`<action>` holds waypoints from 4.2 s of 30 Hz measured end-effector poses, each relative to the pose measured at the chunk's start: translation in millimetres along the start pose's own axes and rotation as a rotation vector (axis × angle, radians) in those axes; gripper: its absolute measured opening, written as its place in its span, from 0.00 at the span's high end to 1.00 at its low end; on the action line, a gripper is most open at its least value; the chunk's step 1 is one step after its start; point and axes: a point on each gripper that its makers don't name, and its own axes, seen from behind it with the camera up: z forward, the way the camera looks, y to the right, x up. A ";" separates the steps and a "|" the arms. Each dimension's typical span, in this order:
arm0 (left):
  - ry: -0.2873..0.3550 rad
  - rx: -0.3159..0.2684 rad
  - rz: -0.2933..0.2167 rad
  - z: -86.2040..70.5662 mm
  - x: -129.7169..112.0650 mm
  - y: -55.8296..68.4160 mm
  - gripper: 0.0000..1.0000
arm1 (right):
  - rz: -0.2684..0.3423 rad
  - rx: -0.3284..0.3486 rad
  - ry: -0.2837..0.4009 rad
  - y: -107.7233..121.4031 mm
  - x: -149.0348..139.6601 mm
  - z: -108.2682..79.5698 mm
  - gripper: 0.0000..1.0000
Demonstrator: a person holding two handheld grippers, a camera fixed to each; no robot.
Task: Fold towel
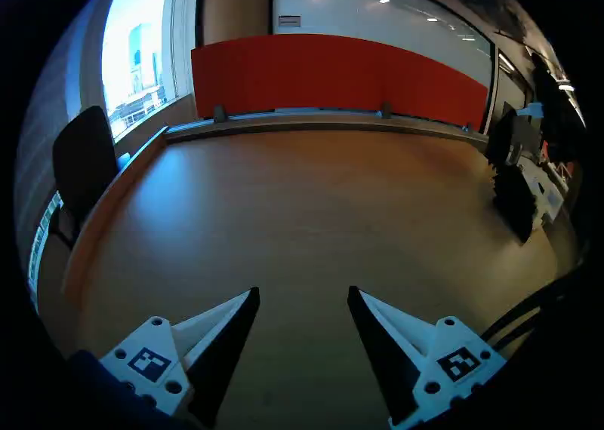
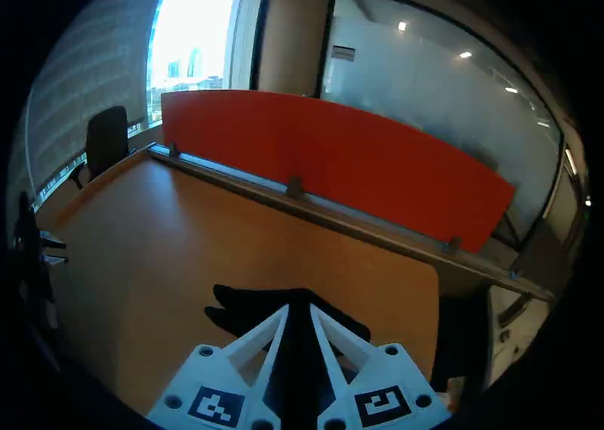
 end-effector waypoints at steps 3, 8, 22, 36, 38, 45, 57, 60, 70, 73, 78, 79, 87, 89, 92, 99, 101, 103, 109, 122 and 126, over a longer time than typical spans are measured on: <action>-0.001 0.002 0.000 -0.3 0.1 0.8 0.14 | 0.008 -0.018 -0.003 12.9 0.1 -0.2 0.95; -0.003 0.003 -0.003 0.0 0.0 3.6 0.14 | 0.021 -0.037 -0.014 28.2 -4.0 0.9 0.95; -0.004 -0.006 0.006 2.1 5.5 12.6 0.14 | 0.042 -0.039 -0.035 34.4 -21.7 -2.7 0.95; 0.002 -0.023 0.018 3.6 11.2 16.3 0.14 | 0.097 -0.050 -0.053 29.1 -52.1 -21.1 0.95; 0.002 -0.025 0.020 3.6 10.9 16.6 0.14 | 0.107 -0.054 -0.057 29.6 -58.6 -24.0 0.95; 0.001 -0.031 0.026 2.6 9.2 17.5 0.14 | 0.137 -0.070 -0.073 33.3 -78.4 -31.3 0.95; 0.000 -0.035 0.034 0.0 7.8 17.1 0.14 | 0.169 -0.105 -0.109 41.8 -110.7 -45.8 0.95; 0.000 -0.037 0.035 -0.4 7.5 18.0 0.14 | 0.176 -0.115 -0.124 44.0 -121.1 -49.4 0.95; 0.000 -0.037 0.040 -2.7 5.3 17.9 0.14 | 0.208 -0.147 -0.184 50.9 -162.6 -59.8 0.95; 0.001 -0.036 0.043 -3.4 5.5 17.5 0.14 | 0.219 -0.152 -0.197 51.6 -173.6 -61.9 0.95; 0.001 -0.035 0.047 -4.3 5.8 17.2 0.14 | 0.226 -0.159 -0.215 52.3 -188.2 -64.1 0.95; 0.001 -0.036 0.047 -4.5 5.8 17.3 0.14 | 0.227 -0.160 -0.219 52.3 -190.9 -64.5 0.95; -0.001 -0.037 0.055 -6.3 5.1 18.7 0.14 | 0.274 -0.169 -0.247 49.4 -217.0 -63.9 0.95; -0.002 -0.036 0.057 -6.8 4.7 19.0 0.14 | 0.300 -0.171 -0.249 49.1 -223.0 -62.7 0.95; -0.003 -0.035 0.061 -7.5 4.5 19.3 0.14 | 0.331 -0.179 -0.256 50.4 -233.5 -61.2 0.95; -0.006 -0.029 0.065 -9.3 4.1 18.5 0.14 | 0.357 -0.201 -0.292 52.4 -258.3 -57.0 0.95; -0.007 -0.028 0.067 -9.8 3.9 18.6 0.14 | 0.361 -0.207 -0.299 52.1 -263.4 -55.3 0.95; -0.007 -0.028 0.069 -10.4 3.8 19.0 0.14 | 0.367 -0.215 -0.307 52.4 -268.4 -53.3 0.95; -0.007 -0.027 0.072 -11.8 3.7 19.5 0.14 | 0.394 -0.240 -0.320 54.9 -278.5 -47.7 0.95; -0.010 -0.028 0.081 -12.9 3.5 20.9 0.14 | 0.427 -0.258 -0.350 53.0 -297.5 -43.4 0.95; -0.010 -0.028 0.082 -13.0 3.9 20.7 0.14 | 0.440 -0.263 -0.347 54.2 -297.3 -42.2 0.95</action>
